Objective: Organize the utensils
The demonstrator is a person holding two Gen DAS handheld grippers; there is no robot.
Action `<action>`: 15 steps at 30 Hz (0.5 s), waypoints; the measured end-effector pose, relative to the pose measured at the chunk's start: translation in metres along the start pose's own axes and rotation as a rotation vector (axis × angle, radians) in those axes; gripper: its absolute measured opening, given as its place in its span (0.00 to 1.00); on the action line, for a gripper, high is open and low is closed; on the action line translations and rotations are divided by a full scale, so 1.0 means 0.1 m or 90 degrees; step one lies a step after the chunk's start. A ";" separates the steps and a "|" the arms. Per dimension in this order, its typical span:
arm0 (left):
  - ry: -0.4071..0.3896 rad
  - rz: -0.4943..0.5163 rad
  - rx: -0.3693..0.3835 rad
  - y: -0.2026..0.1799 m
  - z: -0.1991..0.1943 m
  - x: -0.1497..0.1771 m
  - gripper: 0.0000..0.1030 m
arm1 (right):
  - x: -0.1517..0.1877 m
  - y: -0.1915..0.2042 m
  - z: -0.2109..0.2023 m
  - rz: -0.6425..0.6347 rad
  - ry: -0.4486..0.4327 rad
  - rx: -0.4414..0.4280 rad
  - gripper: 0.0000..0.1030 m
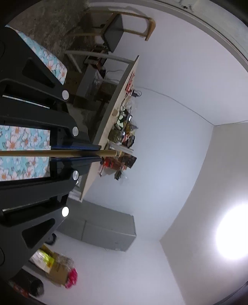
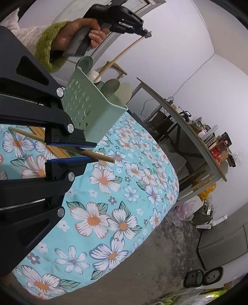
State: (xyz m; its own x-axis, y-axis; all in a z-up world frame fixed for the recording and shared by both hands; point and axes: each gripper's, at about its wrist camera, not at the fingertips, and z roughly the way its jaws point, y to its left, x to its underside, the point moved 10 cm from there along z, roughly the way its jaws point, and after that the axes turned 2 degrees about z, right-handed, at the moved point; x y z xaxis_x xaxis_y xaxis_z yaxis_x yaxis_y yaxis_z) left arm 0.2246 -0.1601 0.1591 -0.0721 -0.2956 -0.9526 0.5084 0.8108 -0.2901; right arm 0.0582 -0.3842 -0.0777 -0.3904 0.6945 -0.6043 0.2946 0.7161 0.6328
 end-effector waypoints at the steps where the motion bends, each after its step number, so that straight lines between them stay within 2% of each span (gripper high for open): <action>1: 0.007 0.010 -0.005 -0.03 0.02 0.08 0.06 | 0.01 -0.01 0.00 0.002 0.001 -0.001 0.09; 10: 0.055 0.041 -0.017 0.01 0.06 0.43 0.07 | 0.01 -0.04 -0.04 0.005 0.000 -0.007 0.09; 13: 0.061 0.041 -0.013 0.05 -0.01 0.42 0.20 | 0.00 -0.01 -0.08 -0.001 -0.005 -0.009 0.09; 15: 0.065 0.039 -0.011 0.10 -0.02 0.41 0.23 | -0.01 0.02 -0.11 -0.006 -0.010 -0.008 0.09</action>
State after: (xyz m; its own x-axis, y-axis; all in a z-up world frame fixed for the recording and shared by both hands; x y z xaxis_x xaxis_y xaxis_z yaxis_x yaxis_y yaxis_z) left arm 0.2250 -0.1634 0.1167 -0.1294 -0.1927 -0.9727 0.5002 0.8343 -0.2318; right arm 0.0499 -0.3839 -0.0706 -0.3800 0.6886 -0.6177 0.2793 0.7220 0.6330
